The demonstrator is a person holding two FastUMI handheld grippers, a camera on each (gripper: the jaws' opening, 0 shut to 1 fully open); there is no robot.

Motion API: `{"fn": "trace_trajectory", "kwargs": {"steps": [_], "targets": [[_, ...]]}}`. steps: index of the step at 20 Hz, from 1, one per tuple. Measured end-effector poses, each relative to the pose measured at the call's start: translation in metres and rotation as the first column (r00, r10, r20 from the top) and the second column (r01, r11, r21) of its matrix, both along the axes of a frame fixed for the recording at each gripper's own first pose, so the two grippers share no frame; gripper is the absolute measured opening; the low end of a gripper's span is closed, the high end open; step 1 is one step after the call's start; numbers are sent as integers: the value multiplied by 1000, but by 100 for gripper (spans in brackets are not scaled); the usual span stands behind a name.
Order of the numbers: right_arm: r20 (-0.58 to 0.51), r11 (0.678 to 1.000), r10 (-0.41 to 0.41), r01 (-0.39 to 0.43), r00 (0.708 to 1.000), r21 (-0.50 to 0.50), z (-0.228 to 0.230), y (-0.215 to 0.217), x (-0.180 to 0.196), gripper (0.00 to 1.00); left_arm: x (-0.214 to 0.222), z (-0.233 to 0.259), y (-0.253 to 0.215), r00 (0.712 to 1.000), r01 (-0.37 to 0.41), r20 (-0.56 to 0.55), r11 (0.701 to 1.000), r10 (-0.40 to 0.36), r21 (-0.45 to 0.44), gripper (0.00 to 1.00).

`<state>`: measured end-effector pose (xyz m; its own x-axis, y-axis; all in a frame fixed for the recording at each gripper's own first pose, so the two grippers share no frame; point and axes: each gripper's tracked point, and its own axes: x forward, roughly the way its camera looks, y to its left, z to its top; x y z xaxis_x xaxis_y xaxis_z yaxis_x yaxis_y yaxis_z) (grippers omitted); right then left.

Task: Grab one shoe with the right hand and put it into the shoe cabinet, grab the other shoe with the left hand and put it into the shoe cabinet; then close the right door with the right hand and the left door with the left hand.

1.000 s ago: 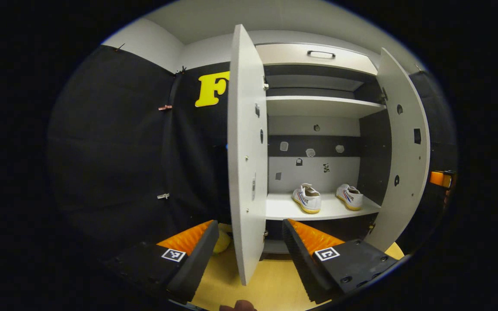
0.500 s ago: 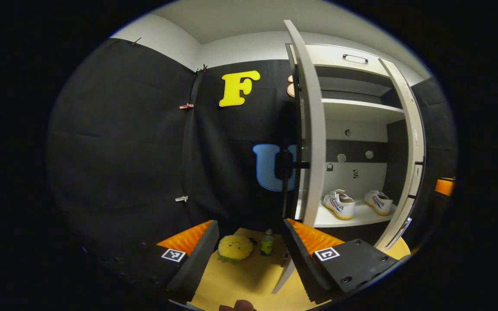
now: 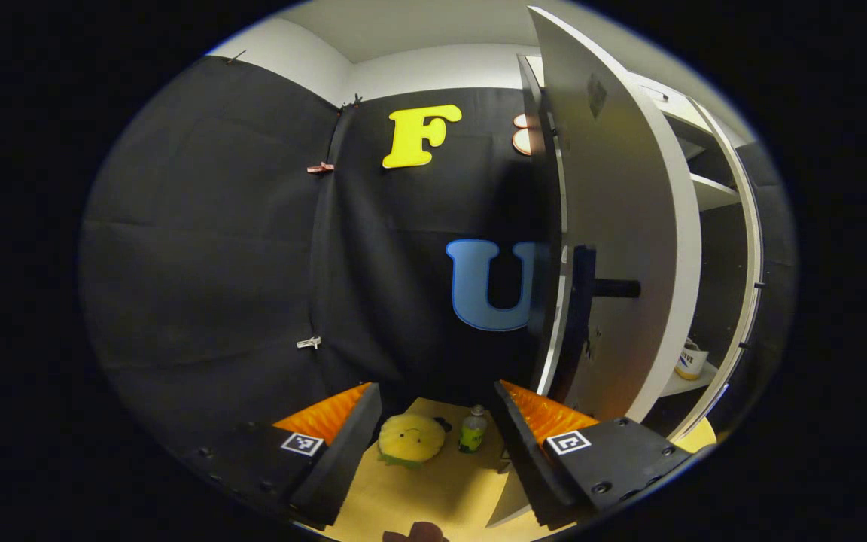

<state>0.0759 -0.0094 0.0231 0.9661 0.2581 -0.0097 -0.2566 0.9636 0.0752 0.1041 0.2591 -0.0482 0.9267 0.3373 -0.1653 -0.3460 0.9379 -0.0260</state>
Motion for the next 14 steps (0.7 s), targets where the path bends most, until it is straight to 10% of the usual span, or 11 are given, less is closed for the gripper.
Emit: {"fn": "trace_trajectory", "kwargs": {"steps": [14], "targets": [[-35, 996, 82, -80, 996, 43, -2, -6, 12, 98, -11, 0, -42, 995, -94, 20, 995, 94, 28, 94]]}}
